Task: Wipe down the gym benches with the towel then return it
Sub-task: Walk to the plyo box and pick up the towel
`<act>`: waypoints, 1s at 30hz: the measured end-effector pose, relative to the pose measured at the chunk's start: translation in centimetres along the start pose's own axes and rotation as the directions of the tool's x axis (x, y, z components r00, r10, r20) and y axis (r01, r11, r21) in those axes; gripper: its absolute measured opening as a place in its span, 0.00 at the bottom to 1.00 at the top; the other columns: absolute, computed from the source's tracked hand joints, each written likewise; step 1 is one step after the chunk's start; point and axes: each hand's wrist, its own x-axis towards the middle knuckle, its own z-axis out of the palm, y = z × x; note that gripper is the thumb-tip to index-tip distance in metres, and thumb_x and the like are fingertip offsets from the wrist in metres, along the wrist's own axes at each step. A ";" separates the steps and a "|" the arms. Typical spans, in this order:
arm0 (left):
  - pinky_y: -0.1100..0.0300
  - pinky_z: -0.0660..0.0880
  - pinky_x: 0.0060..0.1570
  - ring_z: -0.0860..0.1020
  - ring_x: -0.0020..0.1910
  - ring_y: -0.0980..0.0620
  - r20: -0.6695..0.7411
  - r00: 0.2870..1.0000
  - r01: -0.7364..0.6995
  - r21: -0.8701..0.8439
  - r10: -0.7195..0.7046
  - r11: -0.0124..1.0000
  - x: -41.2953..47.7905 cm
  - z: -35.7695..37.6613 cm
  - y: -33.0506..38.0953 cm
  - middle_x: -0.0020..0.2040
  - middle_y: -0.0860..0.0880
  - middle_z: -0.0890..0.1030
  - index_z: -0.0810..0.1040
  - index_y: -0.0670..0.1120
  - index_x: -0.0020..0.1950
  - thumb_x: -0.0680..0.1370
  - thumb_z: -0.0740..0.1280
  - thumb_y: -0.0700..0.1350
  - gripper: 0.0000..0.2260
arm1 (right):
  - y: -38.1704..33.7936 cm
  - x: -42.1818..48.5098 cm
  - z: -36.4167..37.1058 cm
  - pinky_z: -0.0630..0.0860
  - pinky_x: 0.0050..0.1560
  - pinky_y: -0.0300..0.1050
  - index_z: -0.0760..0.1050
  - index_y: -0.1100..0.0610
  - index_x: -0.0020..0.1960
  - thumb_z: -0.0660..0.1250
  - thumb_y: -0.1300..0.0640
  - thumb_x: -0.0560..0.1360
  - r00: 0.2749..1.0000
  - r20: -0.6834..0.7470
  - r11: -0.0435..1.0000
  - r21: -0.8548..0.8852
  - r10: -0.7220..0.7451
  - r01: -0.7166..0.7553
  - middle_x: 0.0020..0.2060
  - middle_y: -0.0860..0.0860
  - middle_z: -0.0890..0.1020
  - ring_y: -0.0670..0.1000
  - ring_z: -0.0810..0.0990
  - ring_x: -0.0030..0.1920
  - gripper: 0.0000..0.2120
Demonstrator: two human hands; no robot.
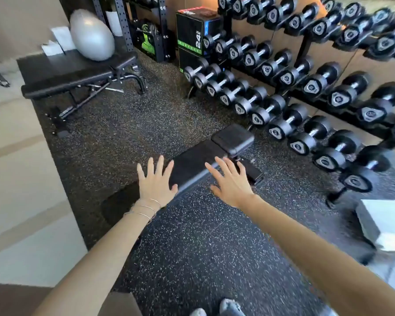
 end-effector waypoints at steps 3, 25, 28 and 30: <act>0.36 0.50 0.71 0.54 0.76 0.39 -0.032 0.997 -0.075 -0.021 0.074 0.997 0.2 -0.3 1.9 0.78 0.44 0.54 0.52 0.53 0.78 0.76 0.59 0.61 0.33 | 2.3 -1.1 0.0 0.56 0.69 0.64 0.54 0.49 0.76 0.63 0.45 0.76 0.996 0.047 0.997 -0.034 0.075 -0.073 0.74 0.55 0.59 0.56 0.57 0.74 0.33; 0.37 0.49 0.72 0.53 0.76 0.40 -0.082 0.968 -0.243 -0.063 0.238 0.968 15.4 -4.2 24.5 0.78 0.44 0.56 0.52 0.52 0.77 0.77 0.58 0.60 0.32 | 27.5 1.5 -1.5 0.55 0.70 0.60 0.56 0.50 0.75 0.60 0.46 0.78 0.979 0.109 0.985 -0.009 0.170 -0.170 0.73 0.54 0.61 0.56 0.58 0.73 0.29; 0.38 0.49 0.72 0.54 0.76 0.40 -0.094 0.972 -0.224 -0.093 0.215 0.970 17.8 -4.8 27.9 0.78 0.44 0.57 0.52 0.52 0.77 0.77 0.58 0.60 0.32 | 31.6 2.3 -1.6 0.56 0.71 0.60 0.55 0.49 0.75 0.59 0.45 0.78 0.978 0.127 0.986 -0.017 0.164 -0.163 0.73 0.54 0.60 0.55 0.58 0.73 0.28; 0.38 0.49 0.73 0.54 0.76 0.40 -0.073 0.973 -0.226 -0.095 0.220 0.969 19.1 -4.9 29.8 0.78 0.44 0.56 0.52 0.52 0.77 0.77 0.58 0.60 0.32 | 33.7 2.8 -1.4 0.56 0.70 0.61 0.55 0.49 0.76 0.60 0.45 0.78 0.976 0.143 0.986 -0.008 0.166 -0.167 0.73 0.54 0.60 0.55 0.58 0.73 0.29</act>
